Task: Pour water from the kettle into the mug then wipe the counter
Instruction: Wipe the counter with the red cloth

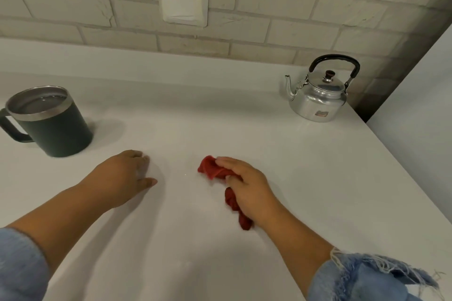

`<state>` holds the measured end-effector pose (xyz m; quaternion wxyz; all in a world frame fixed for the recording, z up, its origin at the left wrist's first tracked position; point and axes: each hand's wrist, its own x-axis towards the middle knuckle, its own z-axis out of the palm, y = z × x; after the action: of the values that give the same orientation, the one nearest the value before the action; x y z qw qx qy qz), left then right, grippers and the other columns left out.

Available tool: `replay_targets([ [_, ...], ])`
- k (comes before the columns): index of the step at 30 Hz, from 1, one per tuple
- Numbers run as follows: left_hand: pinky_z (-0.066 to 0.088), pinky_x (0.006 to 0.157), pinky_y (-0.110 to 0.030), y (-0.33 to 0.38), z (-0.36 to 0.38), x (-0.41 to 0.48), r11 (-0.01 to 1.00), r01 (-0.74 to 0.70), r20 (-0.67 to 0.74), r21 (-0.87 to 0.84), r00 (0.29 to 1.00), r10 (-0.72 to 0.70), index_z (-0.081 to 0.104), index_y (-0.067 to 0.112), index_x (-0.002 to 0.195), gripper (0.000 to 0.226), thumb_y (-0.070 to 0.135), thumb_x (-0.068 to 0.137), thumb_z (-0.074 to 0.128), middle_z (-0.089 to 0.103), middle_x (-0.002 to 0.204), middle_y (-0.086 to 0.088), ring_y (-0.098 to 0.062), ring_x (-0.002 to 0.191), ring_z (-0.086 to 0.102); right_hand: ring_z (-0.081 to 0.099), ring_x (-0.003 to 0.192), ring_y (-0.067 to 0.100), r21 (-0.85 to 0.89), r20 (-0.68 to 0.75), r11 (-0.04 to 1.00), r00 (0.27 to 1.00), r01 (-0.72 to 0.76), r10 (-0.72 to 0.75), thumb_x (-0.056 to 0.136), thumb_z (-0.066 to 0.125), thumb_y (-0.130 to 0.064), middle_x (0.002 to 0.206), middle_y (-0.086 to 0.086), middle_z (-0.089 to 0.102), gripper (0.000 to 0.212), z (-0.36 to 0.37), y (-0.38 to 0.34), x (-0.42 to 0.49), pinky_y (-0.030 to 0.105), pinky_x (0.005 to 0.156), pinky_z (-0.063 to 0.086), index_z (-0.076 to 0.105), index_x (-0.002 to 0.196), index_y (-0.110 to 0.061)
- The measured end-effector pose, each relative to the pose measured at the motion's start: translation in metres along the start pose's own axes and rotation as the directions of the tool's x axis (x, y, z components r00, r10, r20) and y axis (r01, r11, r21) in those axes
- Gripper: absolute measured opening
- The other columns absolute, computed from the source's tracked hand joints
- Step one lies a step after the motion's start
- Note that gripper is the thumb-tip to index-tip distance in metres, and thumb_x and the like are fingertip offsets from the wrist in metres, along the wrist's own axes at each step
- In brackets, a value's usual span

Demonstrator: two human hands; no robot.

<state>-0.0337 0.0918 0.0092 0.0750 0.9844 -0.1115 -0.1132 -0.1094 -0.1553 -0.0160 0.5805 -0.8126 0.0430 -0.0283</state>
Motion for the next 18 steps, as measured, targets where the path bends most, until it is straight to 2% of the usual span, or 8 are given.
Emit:
replay_targets([
  [2,0.032,0.106,-0.03,-0.001,0.0,-0.001,1.0,-0.013,0.0,0.012,1.0,0.013,0.03,0.021,0.145,0.069,0.053,0.087,0.05,0.025,0.155,0.005,-0.018,0.135,0.036,0.056,0.048,0.007,0.119,-0.146,0.992,0.987,-0.048,0.065,0.09,0.042,0.005,0.102,0.002,0.067,0.045,-0.025,-0.005,0.002,0.022,0.044,0.047,0.065,0.114,-0.026],
  [4,0.033,0.106,-0.03,-0.002,0.001,-0.002,1.0,-0.016,-0.004,0.004,1.0,0.016,0.031,0.021,0.145,0.068,0.052,0.087,0.051,0.025,0.155,0.005,-0.018,0.134,0.037,0.053,0.043,0.001,0.051,-0.293,0.996,0.953,-0.069,0.081,0.089,0.043,0.006,0.104,0.003,0.067,0.044,-0.059,-0.003,0.002,0.017,0.042,0.045,0.064,0.118,-0.02],
  [5,0.033,0.106,-0.03,-0.002,0.001,-0.002,1.0,-0.016,-0.004,-0.002,1.0,0.016,0.031,0.021,0.145,0.068,0.052,0.087,0.051,0.025,0.155,0.005,-0.018,0.134,0.038,0.059,0.056,-0.005,-0.025,-0.343,0.995,0.935,-0.1,0.085,0.089,0.044,0.007,0.112,0.002,0.065,0.044,-0.076,0.001,-0.001,0.012,0.055,0.049,0.064,0.12,-0.018],
  [6,0.033,0.106,-0.03,-0.001,0.001,-0.003,1.0,-0.016,-0.002,-0.002,1.0,0.016,0.031,0.021,0.145,0.068,0.052,0.088,0.05,0.025,0.155,0.005,-0.018,0.134,0.037,0.062,0.081,-0.009,-0.131,-0.367,0.979,0.925,-0.153,0.096,0.089,0.045,0.006,0.124,0.001,0.061,0.044,-0.091,0.007,-0.005,0.008,0.076,0.047,0.061,0.123,-0.017],
  [7,0.033,0.106,-0.03,-0.001,0.001,-0.003,1.0,-0.019,0.002,0.002,1.0,0.019,0.03,0.021,0.146,0.068,0.052,0.088,0.05,0.024,0.155,0.005,-0.018,0.134,0.037,0.057,0.109,-0.002,-0.262,-0.363,0.94,0.925,-0.219,0.114,0.09,0.044,0.004,0.136,0.001,0.054,0.046,-0.101,0.015,-0.011,0.012,0.098,0.038,0.057,0.128,-0.017],
  [8,0.032,0.106,-0.03,-0.001,0.002,-0.003,1.0,-0.021,0.006,0.01,1.0,0.021,0.029,0.02,0.146,0.068,0.051,0.088,0.049,0.024,0.155,0.004,-0.018,0.135,0.035,0.044,0.129,0.007,-0.395,-0.339,0.883,0.934,-0.253,0.115,0.092,0.044,0.002,0.146,0.001,0.045,0.047,-0.104,0.022,-0.017,0.019,0.11,0.026,0.052,0.134,-0.017],
  [11,0.031,0.107,-0.03,-0.001,0.002,-0.002,1.0,-0.017,0.014,0.022,1.0,0.017,0.028,0.019,0.146,0.068,0.051,0.089,0.048,0.023,0.156,0.003,-0.019,0.136,0.034,0.022,0.144,0.018,-0.614,-0.275,0.77,0.962,-0.176,0.0,0.094,0.043,-0.003,0.154,0.002,0.03,0.049,-0.079,0.036,-0.032,0.026,0.118,0.014,0.04,0.142,-0.014],
  [18,0.029,0.11,-0.031,0.001,0.004,-0.004,0.999,-0.018,0.028,0.047,0.999,0.017,0.024,0.018,0.148,0.068,0.05,0.091,0.045,0.019,0.157,0.002,-0.02,0.139,0.03,0.013,0.146,0.019,-0.623,-0.148,0.781,0.974,0.045,-0.174,0.093,0.04,-0.003,0.156,0.0,0.026,0.051,0.026,0.019,-0.055,0.021,0.117,0.003,0.037,0.143,-0.012],
])
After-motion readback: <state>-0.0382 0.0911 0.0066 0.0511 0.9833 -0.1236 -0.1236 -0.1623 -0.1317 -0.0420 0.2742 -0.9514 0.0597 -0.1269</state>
